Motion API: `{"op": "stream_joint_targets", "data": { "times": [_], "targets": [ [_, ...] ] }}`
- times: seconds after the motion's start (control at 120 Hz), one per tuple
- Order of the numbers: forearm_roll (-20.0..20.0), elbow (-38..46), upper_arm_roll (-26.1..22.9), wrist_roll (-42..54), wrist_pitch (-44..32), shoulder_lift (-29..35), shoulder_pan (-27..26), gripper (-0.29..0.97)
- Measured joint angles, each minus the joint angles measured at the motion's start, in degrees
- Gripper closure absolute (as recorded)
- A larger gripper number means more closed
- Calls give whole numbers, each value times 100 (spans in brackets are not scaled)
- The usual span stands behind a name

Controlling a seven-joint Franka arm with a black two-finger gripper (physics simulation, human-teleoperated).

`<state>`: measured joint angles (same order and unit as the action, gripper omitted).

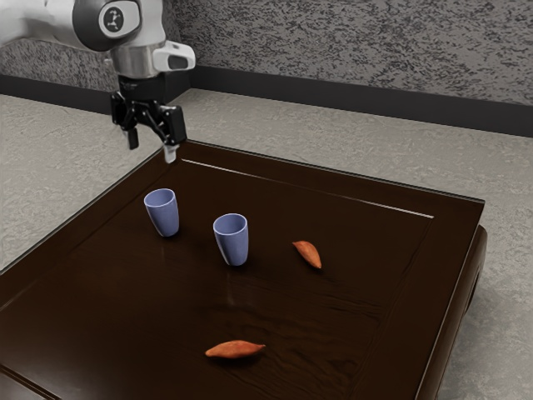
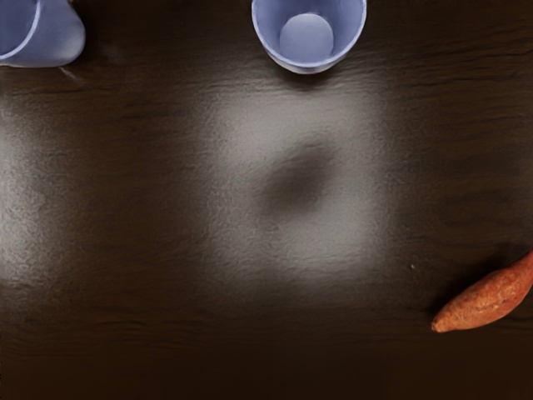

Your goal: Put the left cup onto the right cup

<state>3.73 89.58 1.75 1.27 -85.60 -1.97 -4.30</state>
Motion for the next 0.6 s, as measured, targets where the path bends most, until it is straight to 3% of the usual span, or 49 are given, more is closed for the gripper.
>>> {"op": "stream_joint_targets", "data": {
  "times": [0.35, 0.6],
  "targets": [
    [0, 578, 11, 2, -1094, -342, 263, 0],
    [-113, 574, 57, 32, -1709, -1085, 799, 16]
  ]
}}
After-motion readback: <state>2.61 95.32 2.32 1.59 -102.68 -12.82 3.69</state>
